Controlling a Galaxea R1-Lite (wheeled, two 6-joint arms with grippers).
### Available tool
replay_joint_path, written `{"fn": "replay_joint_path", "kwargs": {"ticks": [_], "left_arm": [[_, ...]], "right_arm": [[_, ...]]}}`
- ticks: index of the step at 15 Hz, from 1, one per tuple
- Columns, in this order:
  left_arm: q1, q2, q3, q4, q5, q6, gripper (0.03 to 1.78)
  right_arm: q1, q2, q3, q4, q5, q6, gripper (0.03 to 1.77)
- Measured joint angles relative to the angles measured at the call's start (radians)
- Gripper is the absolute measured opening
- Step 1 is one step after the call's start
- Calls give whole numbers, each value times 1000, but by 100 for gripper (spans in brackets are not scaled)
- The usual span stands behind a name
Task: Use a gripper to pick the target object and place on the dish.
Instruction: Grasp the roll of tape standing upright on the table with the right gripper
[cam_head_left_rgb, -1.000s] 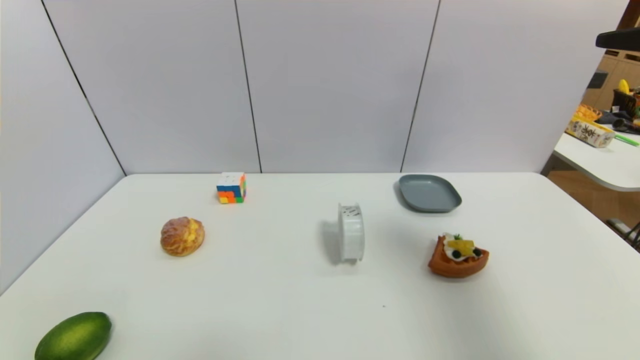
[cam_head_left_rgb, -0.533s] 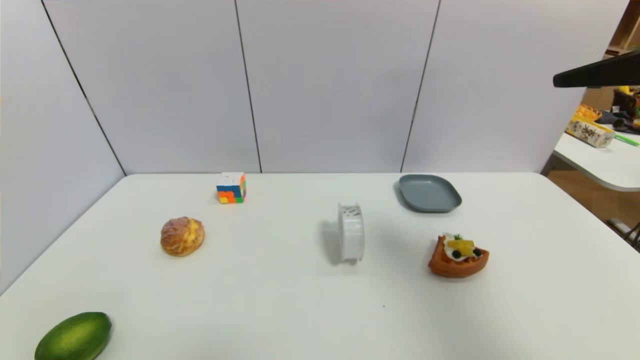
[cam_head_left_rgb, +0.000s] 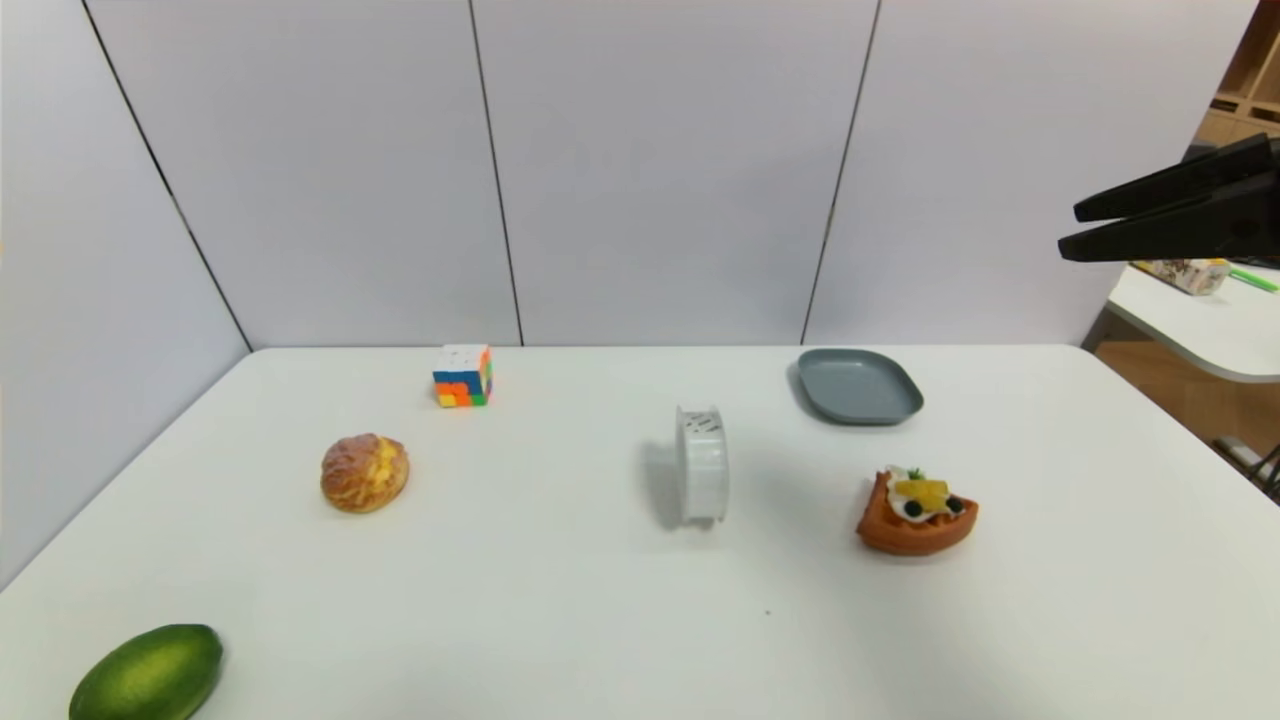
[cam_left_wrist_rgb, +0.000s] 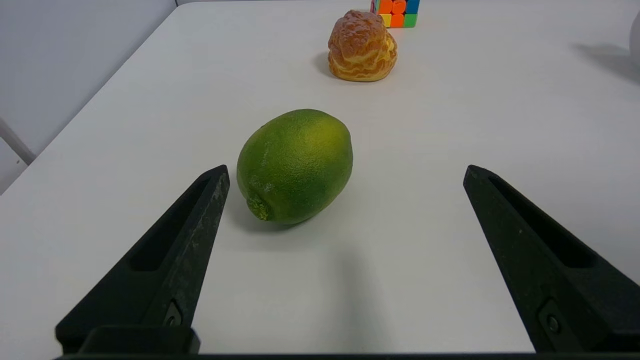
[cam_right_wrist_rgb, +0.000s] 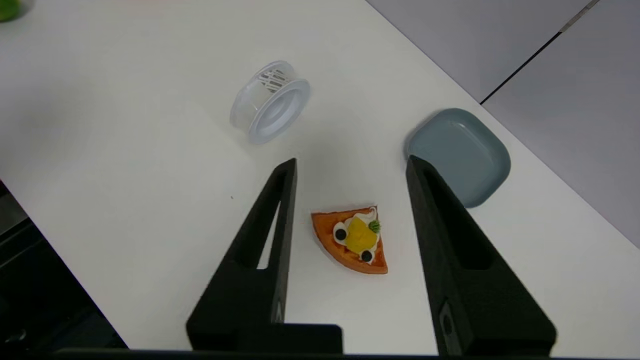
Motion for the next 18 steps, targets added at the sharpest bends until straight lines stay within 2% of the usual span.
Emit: {"fn": "replay_joint_path", "kwargs": {"ticks": [3,5,7,8,10,12,13,15,16,18], "left_arm": [[0,0,0,0,0,0,169],[0,0,0,0,0,0,169],[0,0,0,0,0,0,169],[0,0,0,0,0,0,169],[0,0,0,0,0,0,169],[0,0,0,0,0,0,169],[0,0,0,0,0,0,169],[0,0,0,0,0,0,169],[0,0,0,0,0,0,169],[0,0,0,0,0,0,169]], "right_arm": [[17,11,-2,-2,0,8,110],[37,37,-39,-3,-5,41,124],[79,81,-103,-3,-45,70,135],[106,103,-130,-3,-78,74,139],[175,156,-171,-8,-179,74,146],[235,200,-184,-7,-299,72,152],[273,219,-186,-5,-375,74,154],[332,248,-188,-4,-481,80,158],[363,264,-188,-4,-519,93,160],[418,290,-189,-4,-552,137,162]]}}
